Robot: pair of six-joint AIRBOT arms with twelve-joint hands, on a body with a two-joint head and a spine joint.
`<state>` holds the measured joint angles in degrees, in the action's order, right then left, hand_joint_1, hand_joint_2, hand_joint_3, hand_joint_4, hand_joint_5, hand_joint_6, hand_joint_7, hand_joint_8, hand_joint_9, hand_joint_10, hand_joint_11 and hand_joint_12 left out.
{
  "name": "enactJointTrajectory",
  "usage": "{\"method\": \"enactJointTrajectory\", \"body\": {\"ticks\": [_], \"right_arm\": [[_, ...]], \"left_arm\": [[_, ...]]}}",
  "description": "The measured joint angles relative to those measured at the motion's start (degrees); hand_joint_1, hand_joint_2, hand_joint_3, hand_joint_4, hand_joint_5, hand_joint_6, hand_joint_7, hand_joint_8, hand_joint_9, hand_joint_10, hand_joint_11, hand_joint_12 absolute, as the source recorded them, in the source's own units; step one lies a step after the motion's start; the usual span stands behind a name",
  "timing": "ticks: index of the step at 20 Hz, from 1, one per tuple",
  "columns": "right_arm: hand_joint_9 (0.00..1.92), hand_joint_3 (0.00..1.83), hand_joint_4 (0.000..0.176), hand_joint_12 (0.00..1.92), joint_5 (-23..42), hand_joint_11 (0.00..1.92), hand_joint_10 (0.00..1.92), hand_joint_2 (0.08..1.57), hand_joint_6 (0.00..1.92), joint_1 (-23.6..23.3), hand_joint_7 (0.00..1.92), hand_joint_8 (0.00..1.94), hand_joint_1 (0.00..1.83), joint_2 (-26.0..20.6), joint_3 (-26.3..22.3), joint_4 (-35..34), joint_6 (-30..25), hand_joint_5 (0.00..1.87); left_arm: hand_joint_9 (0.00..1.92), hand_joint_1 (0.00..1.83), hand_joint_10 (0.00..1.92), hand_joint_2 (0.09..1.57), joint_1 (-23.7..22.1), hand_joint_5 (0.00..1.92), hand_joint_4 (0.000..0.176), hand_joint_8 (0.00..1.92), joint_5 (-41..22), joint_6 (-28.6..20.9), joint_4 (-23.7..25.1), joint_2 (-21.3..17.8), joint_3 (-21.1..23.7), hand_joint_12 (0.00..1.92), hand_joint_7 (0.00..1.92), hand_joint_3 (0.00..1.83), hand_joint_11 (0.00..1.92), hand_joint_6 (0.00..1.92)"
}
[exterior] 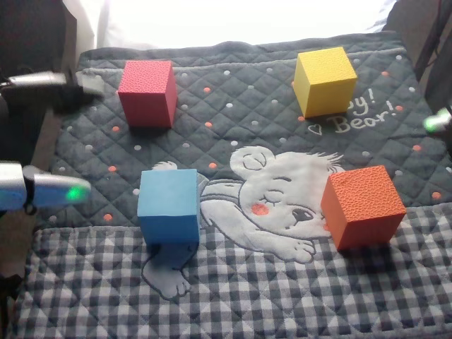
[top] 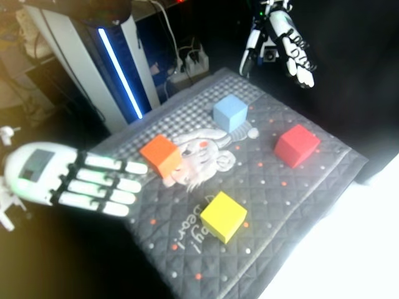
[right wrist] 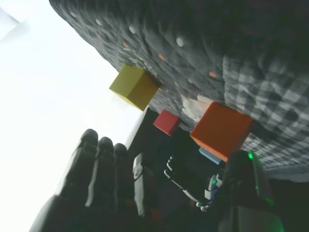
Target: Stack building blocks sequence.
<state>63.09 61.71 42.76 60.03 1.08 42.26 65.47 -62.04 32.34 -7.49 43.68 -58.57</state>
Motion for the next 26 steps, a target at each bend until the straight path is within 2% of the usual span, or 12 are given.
{"method": "enactJointTrajectory", "body": {"ticks": [2, 3, 4, 5, 6, 7, 9, 10, 12, 17, 22, 26], "right_arm": [[0.53, 0.0, 0.0, 0.45, -0.26, 0.39, 0.0, 1.34, 0.0, 0.24, 0.56, 0.0, 0.57, -0.04, 0.0, 0.0, -0.24, 0.61], [0.57, 0.0, 0.0, 0.42, -0.02, 0.44, 0.01, 1.34, 0.0, 0.24, 0.56, 0.0, 0.53, -0.04, 0.0, 0.44, -0.81, 0.6], [0.57, 0.0, 0.0, 0.36, 0.02, 0.45, 0.0, 1.35, 0.0, -0.07, 0.57, 0.0, 0.49, -0.07, -0.02, 1.22, -1.11, 0.59], [0.58, 0.0, 0.0, 0.35, 0.09, 0.46, 0.0, 1.35, 0.0, -0.09, 0.57, 0.0, 0.51, -0.17, -0.17, 1.73, -1.14, 0.59], [0.56, 0.0, 0.0, 0.27, 0.17, 0.46, 0.0, 1.35, 0.0, -0.55, 0.57, 0.0, 0.51, -0.17, -0.33, 2.27, -1.16, 0.59], [0.53, 0.0, 0.0, 0.24, 0.57, 0.44, 0.0, 1.35, 0.0, -0.72, 0.54, 0.0, 0.51, -0.26, -0.66, 2.32, -1.16, 0.57], [0.42, 0.0, 0.043, 0.17, 2.27, 0.33, 0.0, 1.29, 0.0, -0.72, 0.43, 0.0, 0.4, -0.61, -0.79, 2.6, -1.27, 0.45], [0.24, 0.0, 0.094, 0.11, 2.82, 0.2, 0.0, 1.21, 0.0, -0.72, 0.26, 0.0, 0.34, -0.94, -1.05, 2.4, -1.22, 0.29], [0.03, 0.0, 0.167, 0.04, 3.72, 0.05, 0.0, 1.08, 0.0, -0.72, 0.03, 0.0, 0.29, -1.33, -1.18, 2.38, -1.25, 0.05], [0.0, 0.0, 0.176, 0.0, 3.89, 0.0, 0.0, 0.97, 0.0, -0.72, 0.0, 0.0, 0.38, -1.31, -1.27, 2.86, -1.22, 0.0], [0.0, 0.0, 0.176, 0.0, 3.89, 0.0, 0.0, 0.96, 0.0, -0.72, 0.0, 0.0, 0.4, -1.31, -1.29, 2.73, -1.2, 0.0], [0.0, 0.0, 0.176, 0.0, 3.93, 0.0, 0.0, 0.97, 0.0, -0.7, 0.0, 0.0, 0.41, -1.07, -1.38, 2.71, -1.18, 0.0]], "left_arm": [[0.62, 0.9, 0.07, 0.94, -0.81, 0.58, 0.0, 0.01, 1.77, 0.0, 1.42, 0.02, 0.0, 1.3, 0.68, 0.0, 0.09, 0.0], [0.5, 0.87, 0.02, 0.77, -1.66, 0.47, 0.011, 0.01, 2.62, -0.24, 3.78, 0.07, -0.17, 1.05, 0.55, 0.0, 0.01, 0.01], [0.39, 0.86, 0.01, 0.73, -2.86, 0.38, 0.046, 0.0, 3.93, -0.83, 6.62, 0.24, -0.35, 0.84, 0.42, 0.0, 0.0, 0.0], [0.35, 0.86, 0.0, 0.71, -4.07, 0.34, 0.066, 0.0, 5.38, -1.73, 8.72, 0.59, -0.72, 0.88, 0.35, 0.0, 0.0, 0.0], [0.29, 0.79, 0.0, 0.71, -5.64, 0.23, 0.136, 0.0, 7.08, -2.34, 11.04, 0.87, -0.83, 0.9, 0.24, 0.0, 0.0, 0.0], [0.24, 0.78, 0.0, 0.69, -7.13, 0.19, 0.168, 0.0, 8.96, -2.56, 13.51, 1.16, -1.14, 0.86, 0.18, 0.0, 0.0, 0.0], [0.11, 0.77, 0.02, 0.65, -9.88, 0.11, 0.176, 0.0, 12.2, -2.62, 16.37, 1.92, -1.49, 0.47, 0.11, 0.0, 0.0, 0.01], [0.04, 0.77, 0.03, 0.63, -10.34, 0.12, 0.176, 0.01, 13.0, -2.6, 17.14, 2.14, -1.6, 0.23, 0.08, 0.0, 0.0, 0.0], [0.0, 0.74, 0.0, 0.65, -11.26, 0.08, 0.176, 0.0, 14.73, -2.6, 18.27, 2.54, -1.77, 0.03, 0.01, 0.0, 0.0, 0.0], [0.12, 0.76, 0.02, 0.64, -16.76, 0.12, 0.176, 0.01, 20.06, -3.17, 24.0, 5.18, -3.52, 0.08, 0.13, 0.0, 0.1, 0.0], [0.18, 0.77, 0.01, 0.64, -18.23, 0.11, 0.176, 0.0, 26.16, -3.26, 29.2, 7.19, -3.76, 0.66, 0.17, 0.0, 0.0, 0.0], [0.2, 0.75, 0.0, 0.65, -19.96, 0.13, 0.176, 0.01, 29.64, -3.26, 32.17, 9.38, -4.98, 0.72, 0.2, 0.0, 0.0, 0.01]]}}
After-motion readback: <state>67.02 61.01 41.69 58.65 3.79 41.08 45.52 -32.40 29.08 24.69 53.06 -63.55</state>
